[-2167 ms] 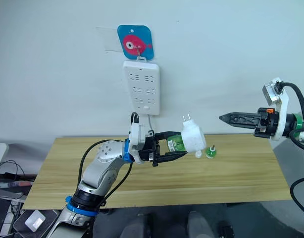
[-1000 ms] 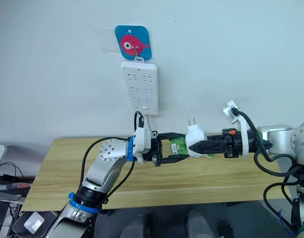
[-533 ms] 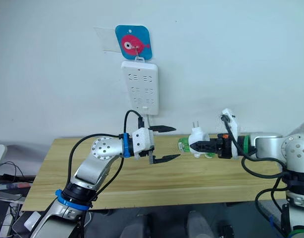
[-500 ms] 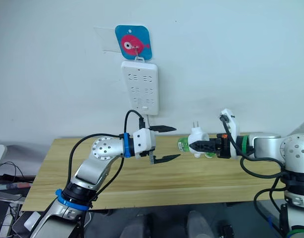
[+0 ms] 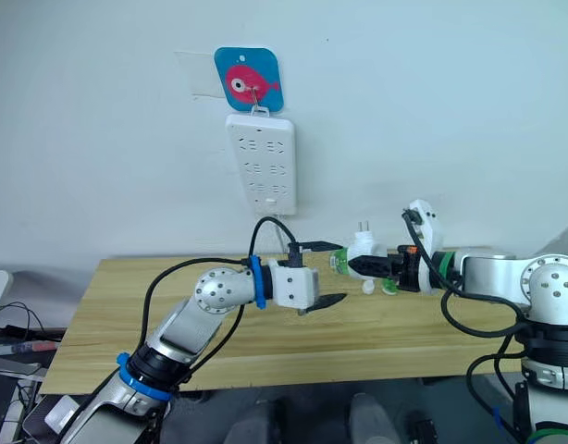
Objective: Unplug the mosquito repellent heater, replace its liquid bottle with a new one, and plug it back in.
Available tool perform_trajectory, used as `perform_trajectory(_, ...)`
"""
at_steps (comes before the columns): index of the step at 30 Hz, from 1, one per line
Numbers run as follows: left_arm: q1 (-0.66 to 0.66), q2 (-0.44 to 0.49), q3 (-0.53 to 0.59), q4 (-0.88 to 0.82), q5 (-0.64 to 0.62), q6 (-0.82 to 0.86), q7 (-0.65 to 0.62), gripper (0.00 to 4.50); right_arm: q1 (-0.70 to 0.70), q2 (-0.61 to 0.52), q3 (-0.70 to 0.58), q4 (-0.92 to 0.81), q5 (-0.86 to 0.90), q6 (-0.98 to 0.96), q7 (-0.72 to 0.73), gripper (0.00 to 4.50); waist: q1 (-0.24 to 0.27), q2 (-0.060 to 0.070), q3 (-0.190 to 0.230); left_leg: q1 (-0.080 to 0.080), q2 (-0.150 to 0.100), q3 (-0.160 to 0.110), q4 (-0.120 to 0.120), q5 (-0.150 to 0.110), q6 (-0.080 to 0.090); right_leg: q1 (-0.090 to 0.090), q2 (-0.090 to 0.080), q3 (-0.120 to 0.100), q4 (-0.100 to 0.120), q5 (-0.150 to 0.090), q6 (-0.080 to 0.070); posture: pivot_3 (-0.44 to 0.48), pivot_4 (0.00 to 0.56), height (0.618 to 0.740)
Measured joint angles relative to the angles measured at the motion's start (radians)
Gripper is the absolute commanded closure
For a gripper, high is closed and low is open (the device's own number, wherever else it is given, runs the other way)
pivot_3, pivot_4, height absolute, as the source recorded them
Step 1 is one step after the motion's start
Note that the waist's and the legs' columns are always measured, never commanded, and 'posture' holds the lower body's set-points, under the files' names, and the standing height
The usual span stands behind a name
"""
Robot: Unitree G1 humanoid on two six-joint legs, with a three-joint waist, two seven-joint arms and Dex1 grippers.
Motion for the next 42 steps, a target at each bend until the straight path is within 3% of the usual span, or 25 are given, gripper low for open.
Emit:
perform_trajectory(9, -0.058, -0.043, -0.019, 0.054, 0.095, 0.028, 0.063, 0.00, 0.013, -0.061, 0.089, -0.022, 0.149, -0.109, -0.097, 1.52, -0.001, 0.000, 0.000, 0.000, 0.000, 0.000, 0.000, 0.000, 0.000, 0.000, 0.000, 0.000, 0.000, 0.000, 0.000, -0.141, 0.152, 0.740)
perform_trajectory(16, -0.061, -0.044, -0.022, 0.059, 0.102, 0.052, 0.060, 2.24, 0.014, -0.100, 0.134, -0.023, 0.188, -0.166, -0.116, 1.52, -0.001, 0.000, 0.000, 0.000, 0.000, 0.000, 0.000, 0.000, 0.000, 0.000, 0.000, 0.000, 0.000, 0.000, 0.000, -0.143, 0.154, 0.740)
perform_trajectory(24, -0.061, -0.047, -0.030, 0.055, 0.076, 0.089, 0.031, 2.25, 0.009, -0.139, 0.172, -0.039, 0.148, -0.178, -0.067, 1.52, 0.000, 0.000, 0.000, 0.000, 0.000, 0.000, 0.000, 0.000, 0.000, 0.000, 0.000, 0.000, 0.000, 0.000, 0.000, -0.144, 0.156, 0.740)
perform_trajectory(31, -0.022, -0.058, -0.016, 0.028, -0.106, 0.182, -0.094, 2.25, -0.060, -0.265, 0.264, -0.175, -0.212, -0.122, 0.343, 1.52, 0.000, 0.001, 0.000, 0.000, 0.000, -0.002, 0.001, 0.000, 0.000, 0.000, 0.000, -0.001, 0.000, 0.000, 0.000, -0.154, 0.155, 0.740)
perform_trajectory(36, -0.021, -0.077, -0.003, 0.054, -0.157, 0.194, -0.091, 2.25, -0.082, -0.264, 0.286, -0.185, -0.377, -0.142, 0.503, 1.52, 0.001, 0.001, 0.000, 0.000, 0.000, -0.002, 0.002, 0.000, 0.000, 0.000, 0.000, -0.001, 0.001, 0.000, 0.000, -0.163, 0.156, 0.740)
perform_trajectory(37, -0.019, -0.082, 0.000, 0.059, -0.165, 0.196, -0.091, 2.25, -0.083, -0.259, 0.286, -0.185, -0.399, -0.143, 0.521, 0.96, 0.000, 0.001, 0.000, 0.000, 0.000, -0.002, 0.002, 0.000, 0.000, 0.000, 0.000, -0.001, 0.001, 0.000, 0.000, -0.165, 0.156, 0.740)
perform_trajectory(40, 0.010, -0.116, 0.032, 0.061, -0.221, 0.225, -0.075, 2.25, -0.083, -0.245, 0.276, -0.188, -0.432, -0.157, 0.561, 0.12, -0.001, 0.001, 0.000, 0.000, 0.000, -0.002, 0.001, 0.000, 0.000, 0.000, 0.000, -0.001, 0.000, 0.000, 0.000, -0.169, 0.156, 0.740)
perform_trajectory(42, 0.029, -0.141, 0.049, 0.061, -0.263, 0.259, -0.068, 2.25, -0.075, -0.233, 0.252, -0.199, -0.440, -0.158, 0.575, 0.06, 0.000, 0.001, 0.000, 0.000, 0.000, -0.002, 0.001, 0.000, 0.000, 0.000, 0.000, -0.002, 0.001, 0.000, 0.000, -0.172, 0.156, 0.740)
